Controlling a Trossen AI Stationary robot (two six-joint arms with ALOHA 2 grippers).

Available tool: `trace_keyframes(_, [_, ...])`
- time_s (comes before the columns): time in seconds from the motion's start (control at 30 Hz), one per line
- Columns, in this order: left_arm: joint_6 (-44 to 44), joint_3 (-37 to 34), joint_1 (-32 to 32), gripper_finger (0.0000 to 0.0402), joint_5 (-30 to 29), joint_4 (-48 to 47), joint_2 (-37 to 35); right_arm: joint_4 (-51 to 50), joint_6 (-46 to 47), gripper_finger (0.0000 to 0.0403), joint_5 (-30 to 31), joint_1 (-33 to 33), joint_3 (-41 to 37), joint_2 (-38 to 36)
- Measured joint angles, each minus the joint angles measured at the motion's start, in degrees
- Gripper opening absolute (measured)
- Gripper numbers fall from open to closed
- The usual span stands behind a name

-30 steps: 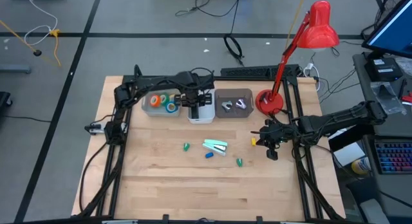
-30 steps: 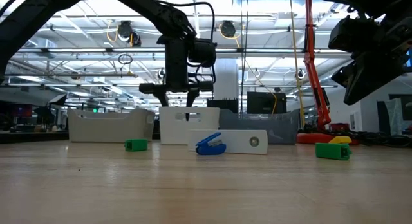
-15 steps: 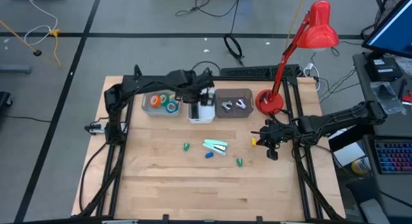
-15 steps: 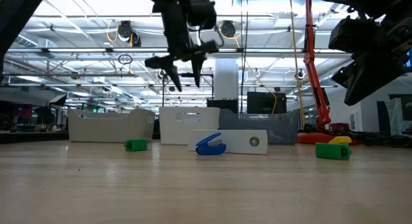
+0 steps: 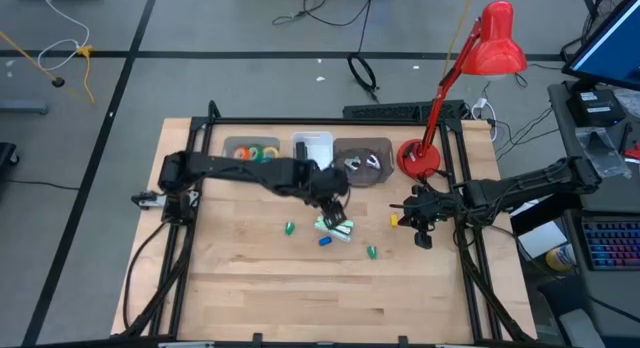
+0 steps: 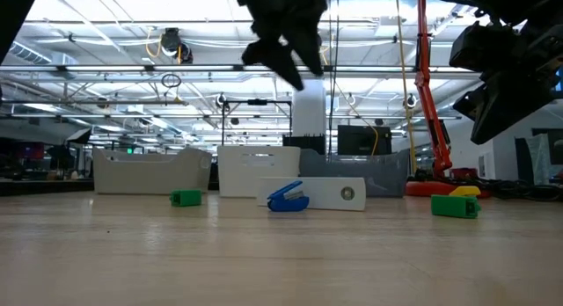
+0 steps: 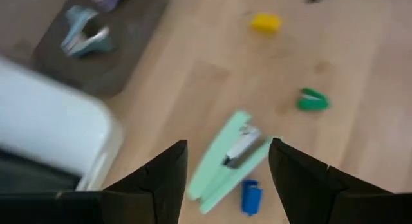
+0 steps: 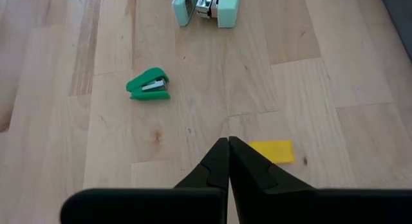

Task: Pick and place Stapler, Stapler remover, tape
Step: Put the green stapler into the white bin

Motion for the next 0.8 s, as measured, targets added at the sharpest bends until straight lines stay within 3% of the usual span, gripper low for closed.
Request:
trace_keyframes(0.33, [6.64, -0.02, -4.24, 0.0218, -3.40, -0.42, 1.65, 2.14, 1.07, 0.0002, -1.26, 0.00, 0.00, 0.01])
trace_keyframes(0.53, [1.17, -0.04, -4.17, 0.0218, -2.34, -8.27, 1.75, 10.66, 3.26, 0.0002, -5.75, 0.02, 0.00, 0.04])
trace_keyframes(0.8, [2.47, -2.79, -5.23, 0.0218, -1.84, -12.96, 1.58, 22.38, 3.66, 0.0002, -6.01, 0.02, 0.00, 2.17])
